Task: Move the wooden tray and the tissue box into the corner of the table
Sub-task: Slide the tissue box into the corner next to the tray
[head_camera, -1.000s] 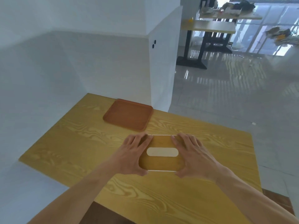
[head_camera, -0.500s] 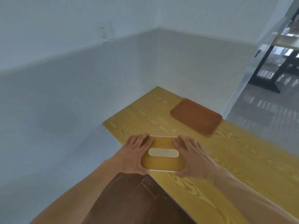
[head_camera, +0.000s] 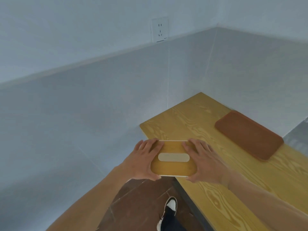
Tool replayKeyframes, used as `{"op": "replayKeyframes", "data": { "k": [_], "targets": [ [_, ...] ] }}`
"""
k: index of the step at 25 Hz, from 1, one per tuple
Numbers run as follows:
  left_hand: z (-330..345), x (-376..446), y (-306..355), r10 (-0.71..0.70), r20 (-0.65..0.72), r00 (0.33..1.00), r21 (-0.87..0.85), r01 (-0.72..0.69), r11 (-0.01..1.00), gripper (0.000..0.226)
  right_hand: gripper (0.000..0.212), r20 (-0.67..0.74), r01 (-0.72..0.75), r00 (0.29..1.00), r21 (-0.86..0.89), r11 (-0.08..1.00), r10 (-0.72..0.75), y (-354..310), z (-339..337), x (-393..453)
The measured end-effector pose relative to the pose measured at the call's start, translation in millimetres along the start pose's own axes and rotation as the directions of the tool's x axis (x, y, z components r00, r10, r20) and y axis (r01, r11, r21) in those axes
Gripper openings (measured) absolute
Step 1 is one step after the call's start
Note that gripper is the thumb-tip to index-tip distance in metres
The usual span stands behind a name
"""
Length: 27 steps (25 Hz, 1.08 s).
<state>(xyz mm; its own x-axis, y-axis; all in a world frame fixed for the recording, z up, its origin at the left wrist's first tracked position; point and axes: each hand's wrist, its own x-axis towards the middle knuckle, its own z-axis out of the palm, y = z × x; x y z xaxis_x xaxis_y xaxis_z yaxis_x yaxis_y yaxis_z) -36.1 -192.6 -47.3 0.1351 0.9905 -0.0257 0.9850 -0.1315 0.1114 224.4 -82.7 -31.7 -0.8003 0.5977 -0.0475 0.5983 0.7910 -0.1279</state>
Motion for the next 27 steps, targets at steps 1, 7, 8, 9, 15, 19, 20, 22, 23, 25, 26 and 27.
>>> {"op": "replayKeyframes", "data": {
  "k": [1, 7, 8, 9, 15, 19, 20, 22, 23, 25, 26, 27],
  "targets": [
    [0, 7, -6, -0.005, 0.006, 1.0, -0.006, 0.005, 1.0, 0.118, 0.118, 0.005, 0.0, 1.0, 0.006, 1.0, 0.0, 4, 3, 10],
    [1, 73, -53, -0.011, 0.049, 0.999, -0.017, 0.012, 1.0, 0.117, 0.117, -0.012, -0.03, 0.999, 0.057, 0.998, 0.03, 37, 16, 80],
    [0, 88, -62, 0.005, 0.071, 0.997, -0.017, -0.004, 1.0, 0.118, 0.116, -0.017, -0.05, 0.999, 0.079, 0.996, 0.051, 44, 19, 91],
    [1, 103, -69, 0.023, 0.092, 0.995, -0.013, -0.022, 1.0, 0.118, 0.116, -0.017, -0.069, 0.997, 0.1, 0.993, 0.071, 50, 21, 99],
    [3, 188, -95, 0.104, 0.205, 0.973, -0.021, -0.102, 0.995, 0.119, 0.118, 0.02, -0.166, 0.986, 0.136, 0.977, 0.165, 97, 29, 142],
    [2, 233, -114, 0.167, 0.22, 0.961, -0.017, -0.168, 0.986, 0.119, 0.117, 0.019, -0.216, 0.976, 0.158, 0.964, 0.216, 113, 30, 166],
    [3, 242, -117, 0.19, 0.217, 0.957, -0.018, -0.191, 0.981, 0.119, 0.117, 0.023, -0.23, 0.973, 0.164, 0.959, 0.229, 115, 29, 170],
    [4, 260, -122, 0.232, 0.224, 0.946, -0.025, -0.233, 0.972, 0.119, 0.118, 0.039, -0.266, 0.964, 0.172, 0.948, 0.263, 121, 29, 175],
    [6, 271, -124, 0.255, 0.227, 0.94, -0.03, -0.255, 0.967, 0.12, 0.119, 0.036, -0.293, 0.956, 0.171, 0.941, 0.292, 126, 31, 177],
    [13, 292, -127, 0.299, 0.254, 0.92, -0.027, -0.302, 0.953, 0.121, 0.119, 0.038, -0.349, 0.937, 0.163, 0.923, 0.348, 130, 37, 179],
    [17, 303, -128, 0.316, 0.283, 0.906, -0.028, -0.322, 0.946, 0.122, 0.12, 0.047, -0.383, 0.924, 0.16, 0.91, 0.381, 131, 42, 180],
    [22, 315, -130, 0.327, 0.312, 0.892, -0.037, -0.333, 0.942, 0.123, 0.121, 0.058, -0.424, 0.905, 0.162, 0.891, 0.42, 132, 47, 182]
  ]
}}
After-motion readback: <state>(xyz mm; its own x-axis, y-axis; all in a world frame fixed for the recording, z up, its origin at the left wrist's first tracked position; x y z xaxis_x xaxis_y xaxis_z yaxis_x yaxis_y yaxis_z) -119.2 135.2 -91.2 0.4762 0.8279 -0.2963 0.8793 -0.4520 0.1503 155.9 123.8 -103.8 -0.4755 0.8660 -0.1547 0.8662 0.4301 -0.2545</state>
